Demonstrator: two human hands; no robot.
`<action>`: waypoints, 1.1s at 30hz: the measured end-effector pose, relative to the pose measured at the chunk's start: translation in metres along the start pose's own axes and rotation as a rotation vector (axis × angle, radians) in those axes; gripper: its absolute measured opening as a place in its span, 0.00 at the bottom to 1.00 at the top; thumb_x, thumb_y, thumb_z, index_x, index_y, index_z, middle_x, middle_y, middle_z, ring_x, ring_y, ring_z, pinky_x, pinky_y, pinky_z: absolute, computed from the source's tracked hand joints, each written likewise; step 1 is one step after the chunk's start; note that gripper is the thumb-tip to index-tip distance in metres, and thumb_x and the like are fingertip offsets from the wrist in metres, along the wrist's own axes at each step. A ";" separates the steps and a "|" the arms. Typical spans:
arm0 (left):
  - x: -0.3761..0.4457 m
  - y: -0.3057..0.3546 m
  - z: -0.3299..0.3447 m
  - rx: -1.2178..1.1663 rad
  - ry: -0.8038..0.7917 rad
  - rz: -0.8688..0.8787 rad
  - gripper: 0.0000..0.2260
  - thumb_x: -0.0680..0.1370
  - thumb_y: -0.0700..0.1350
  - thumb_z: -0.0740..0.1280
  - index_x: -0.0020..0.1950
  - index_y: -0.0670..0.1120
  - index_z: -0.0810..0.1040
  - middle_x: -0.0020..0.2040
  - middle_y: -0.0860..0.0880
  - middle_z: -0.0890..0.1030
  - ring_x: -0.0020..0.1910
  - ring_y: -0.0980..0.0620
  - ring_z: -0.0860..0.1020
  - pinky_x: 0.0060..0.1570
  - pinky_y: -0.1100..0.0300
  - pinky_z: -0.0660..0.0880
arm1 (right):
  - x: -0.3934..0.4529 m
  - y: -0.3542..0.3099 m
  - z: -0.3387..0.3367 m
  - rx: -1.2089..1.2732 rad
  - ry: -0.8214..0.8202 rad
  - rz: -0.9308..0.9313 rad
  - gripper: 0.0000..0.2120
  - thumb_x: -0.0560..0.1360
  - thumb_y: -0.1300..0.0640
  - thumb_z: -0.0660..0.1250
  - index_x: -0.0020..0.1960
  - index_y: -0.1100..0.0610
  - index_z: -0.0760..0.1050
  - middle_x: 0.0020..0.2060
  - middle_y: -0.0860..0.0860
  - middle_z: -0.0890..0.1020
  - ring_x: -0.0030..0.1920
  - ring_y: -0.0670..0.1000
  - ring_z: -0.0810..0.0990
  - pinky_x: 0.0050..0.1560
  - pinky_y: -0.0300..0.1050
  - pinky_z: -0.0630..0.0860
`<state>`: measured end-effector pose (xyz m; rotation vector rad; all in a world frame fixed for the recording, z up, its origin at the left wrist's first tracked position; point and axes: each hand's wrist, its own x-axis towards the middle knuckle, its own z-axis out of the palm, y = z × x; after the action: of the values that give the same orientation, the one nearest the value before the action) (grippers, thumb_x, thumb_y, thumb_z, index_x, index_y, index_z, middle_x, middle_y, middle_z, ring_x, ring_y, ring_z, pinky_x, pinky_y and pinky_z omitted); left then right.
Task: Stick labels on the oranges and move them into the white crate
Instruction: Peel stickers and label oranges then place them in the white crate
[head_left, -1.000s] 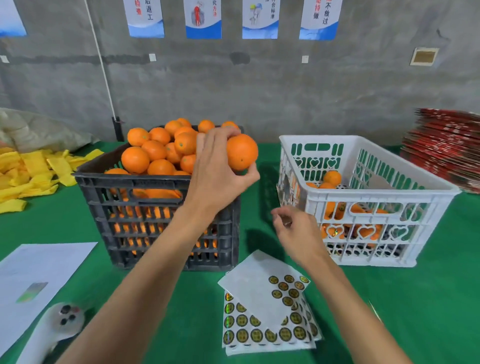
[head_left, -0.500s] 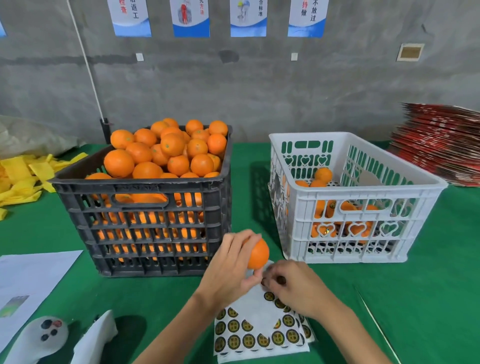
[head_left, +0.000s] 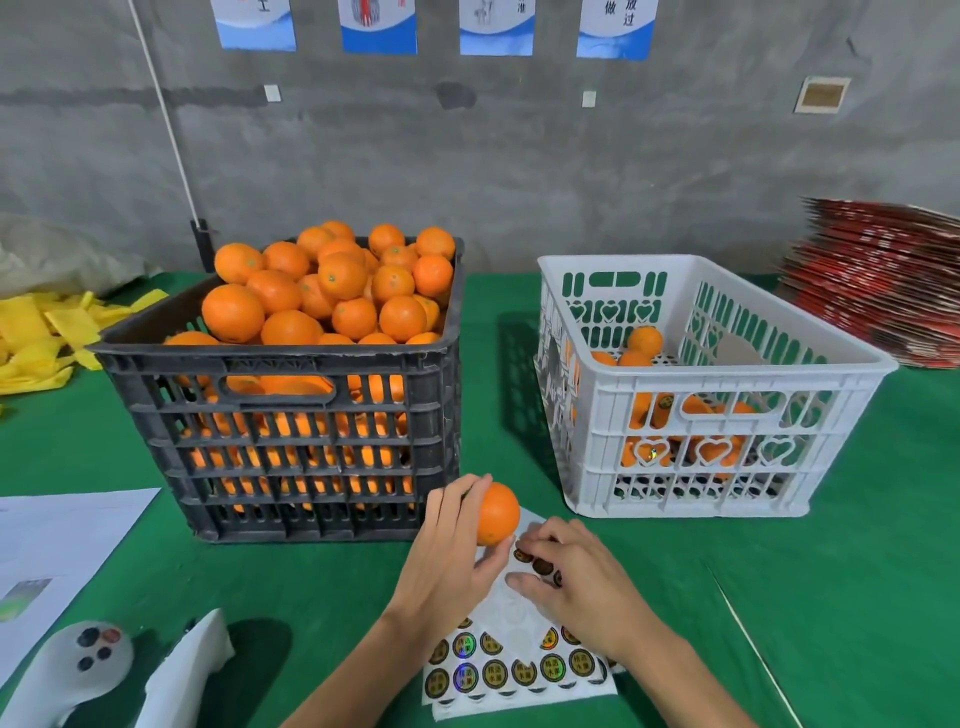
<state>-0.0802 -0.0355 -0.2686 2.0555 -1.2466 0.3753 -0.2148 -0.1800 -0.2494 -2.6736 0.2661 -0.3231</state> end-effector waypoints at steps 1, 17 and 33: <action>-0.001 0.000 0.000 -0.022 0.003 -0.009 0.29 0.78 0.54 0.70 0.76 0.46 0.66 0.70 0.51 0.67 0.64 0.55 0.67 0.59 0.63 0.72 | 0.001 -0.001 0.001 0.013 0.017 0.009 0.25 0.80 0.38 0.65 0.70 0.52 0.77 0.56 0.39 0.72 0.59 0.44 0.70 0.64 0.41 0.69; -0.004 0.001 -0.002 -0.087 0.014 -0.038 0.30 0.79 0.55 0.70 0.77 0.48 0.65 0.71 0.54 0.66 0.66 0.61 0.64 0.61 0.75 0.62 | 0.008 -0.004 0.012 0.007 0.172 0.059 0.12 0.81 0.50 0.66 0.43 0.52 0.83 0.42 0.40 0.77 0.45 0.43 0.73 0.48 0.41 0.74; 0.083 0.060 -0.071 0.081 0.283 0.155 0.29 0.74 0.47 0.76 0.73 0.44 0.74 0.67 0.48 0.74 0.63 0.47 0.74 0.50 0.58 0.79 | 0.049 -0.068 -0.103 0.448 0.527 0.077 0.13 0.84 0.46 0.60 0.61 0.50 0.80 0.52 0.45 0.83 0.50 0.43 0.82 0.53 0.47 0.80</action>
<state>-0.0836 -0.0595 -0.1461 1.8961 -1.2350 0.7718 -0.1863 -0.1722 -0.1200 -2.0945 0.3984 -0.9419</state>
